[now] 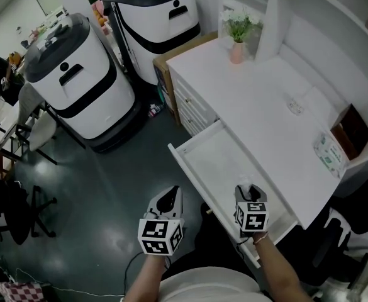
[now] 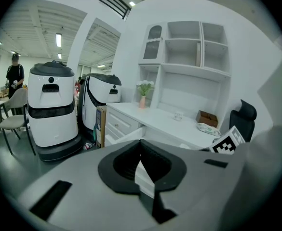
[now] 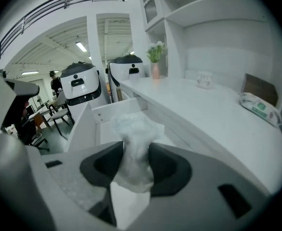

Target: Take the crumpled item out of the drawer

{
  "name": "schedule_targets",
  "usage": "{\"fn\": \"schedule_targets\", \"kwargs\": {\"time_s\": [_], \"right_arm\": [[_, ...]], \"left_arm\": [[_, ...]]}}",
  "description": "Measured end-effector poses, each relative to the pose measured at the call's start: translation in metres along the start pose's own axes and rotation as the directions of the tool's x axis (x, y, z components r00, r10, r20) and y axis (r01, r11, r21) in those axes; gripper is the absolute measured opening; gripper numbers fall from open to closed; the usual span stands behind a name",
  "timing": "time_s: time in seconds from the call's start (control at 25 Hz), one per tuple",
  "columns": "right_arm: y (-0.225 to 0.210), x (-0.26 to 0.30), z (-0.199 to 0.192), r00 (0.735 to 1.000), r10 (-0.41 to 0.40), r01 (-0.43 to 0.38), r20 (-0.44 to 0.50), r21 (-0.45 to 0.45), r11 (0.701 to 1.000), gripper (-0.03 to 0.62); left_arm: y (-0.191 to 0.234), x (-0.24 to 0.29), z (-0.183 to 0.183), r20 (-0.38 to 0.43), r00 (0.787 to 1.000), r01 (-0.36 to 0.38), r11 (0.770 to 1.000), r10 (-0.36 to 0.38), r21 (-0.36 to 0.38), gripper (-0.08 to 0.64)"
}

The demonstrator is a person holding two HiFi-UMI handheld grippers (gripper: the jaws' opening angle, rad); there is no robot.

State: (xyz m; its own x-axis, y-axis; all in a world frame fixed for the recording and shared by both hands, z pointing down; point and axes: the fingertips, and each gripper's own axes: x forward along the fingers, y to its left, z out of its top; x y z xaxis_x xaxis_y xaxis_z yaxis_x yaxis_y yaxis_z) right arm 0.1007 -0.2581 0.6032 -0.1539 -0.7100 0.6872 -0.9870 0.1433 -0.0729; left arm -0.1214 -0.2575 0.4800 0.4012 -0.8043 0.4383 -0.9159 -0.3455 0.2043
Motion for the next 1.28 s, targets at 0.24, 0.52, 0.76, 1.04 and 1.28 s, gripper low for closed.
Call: {"fn": "schedule_targets", "kwargs": {"time_s": [0.24,0.52,0.76,1.04,1.28], "right_arm": [[0.01,-0.033,0.029,0.991,0.037,-0.034,0.127,-0.025,0.999,0.169],[0.029,-0.078,0.061,0.959,0.088,-0.08,0.269,-0.041,0.996,0.169],[0.038,-0.11,0.084,0.931,0.1,-0.09,0.351,-0.046,0.995,0.169],[0.053,-0.134,0.099,0.904,0.117,-0.094,0.41,-0.077,0.993,0.169],[0.063,-0.147,0.109,0.886,0.139,-0.104,0.443,-0.104,0.989,0.168]], "left_arm": [[-0.008,-0.01,0.002,0.023,1.0,-0.001,1.0,0.0,0.018,-0.008],[-0.011,-0.023,0.003,0.039,0.999,-0.01,0.999,0.008,0.034,-0.008],[-0.017,-0.029,0.004,0.053,0.999,-0.006,0.999,0.004,0.042,-0.008],[-0.02,-0.034,0.005,0.067,0.998,-0.001,0.999,-0.002,0.05,-0.008],[-0.016,-0.04,0.009,0.088,0.996,-0.012,0.999,0.008,0.046,-0.008]]}}
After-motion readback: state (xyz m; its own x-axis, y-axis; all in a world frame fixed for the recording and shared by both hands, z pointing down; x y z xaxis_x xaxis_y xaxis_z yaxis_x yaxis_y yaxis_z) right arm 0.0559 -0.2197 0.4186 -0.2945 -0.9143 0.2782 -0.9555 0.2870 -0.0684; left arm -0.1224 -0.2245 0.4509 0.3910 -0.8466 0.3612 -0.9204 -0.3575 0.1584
